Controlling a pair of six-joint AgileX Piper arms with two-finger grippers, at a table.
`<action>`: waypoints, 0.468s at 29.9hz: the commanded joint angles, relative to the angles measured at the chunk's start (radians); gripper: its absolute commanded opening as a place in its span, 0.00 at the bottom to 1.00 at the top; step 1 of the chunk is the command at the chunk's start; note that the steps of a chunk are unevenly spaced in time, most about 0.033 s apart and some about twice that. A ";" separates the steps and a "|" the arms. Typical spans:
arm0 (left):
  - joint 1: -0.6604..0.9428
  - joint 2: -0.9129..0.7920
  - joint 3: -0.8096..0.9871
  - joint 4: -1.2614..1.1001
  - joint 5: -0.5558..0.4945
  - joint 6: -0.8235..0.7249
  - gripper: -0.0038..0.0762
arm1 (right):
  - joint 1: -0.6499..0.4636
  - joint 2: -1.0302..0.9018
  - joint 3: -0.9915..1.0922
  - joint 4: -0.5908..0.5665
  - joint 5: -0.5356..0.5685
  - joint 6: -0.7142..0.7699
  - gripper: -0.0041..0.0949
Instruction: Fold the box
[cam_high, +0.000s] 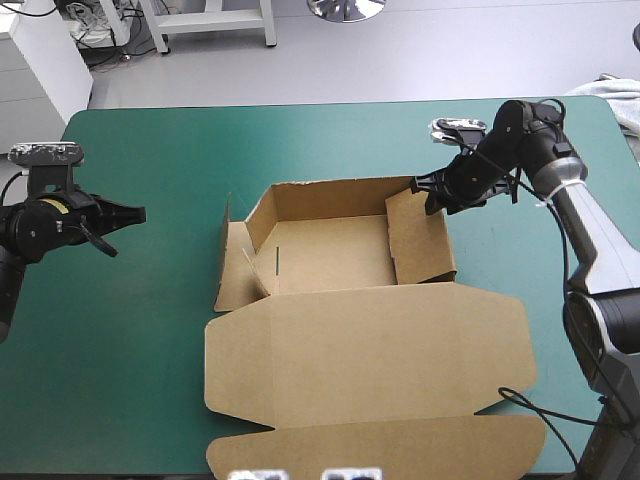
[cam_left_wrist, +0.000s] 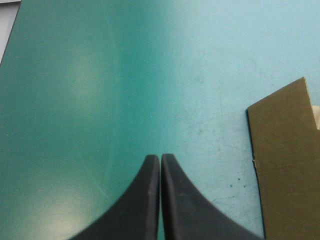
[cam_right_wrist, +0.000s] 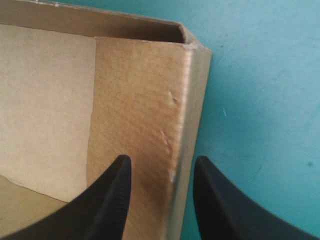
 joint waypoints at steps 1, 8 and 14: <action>0.001 -0.021 -0.029 -0.018 -0.051 -0.003 0.04 | -0.002 -0.004 -0.020 0.063 0.014 -0.021 0.41; -0.001 -0.021 -0.029 -0.021 -0.043 -0.003 0.04 | -0.002 0.074 -0.020 0.104 0.014 -0.021 0.36; 0.001 0.003 -0.029 -0.021 -0.048 -0.045 0.04 | -0.002 0.092 -0.020 0.117 0.014 -0.021 0.04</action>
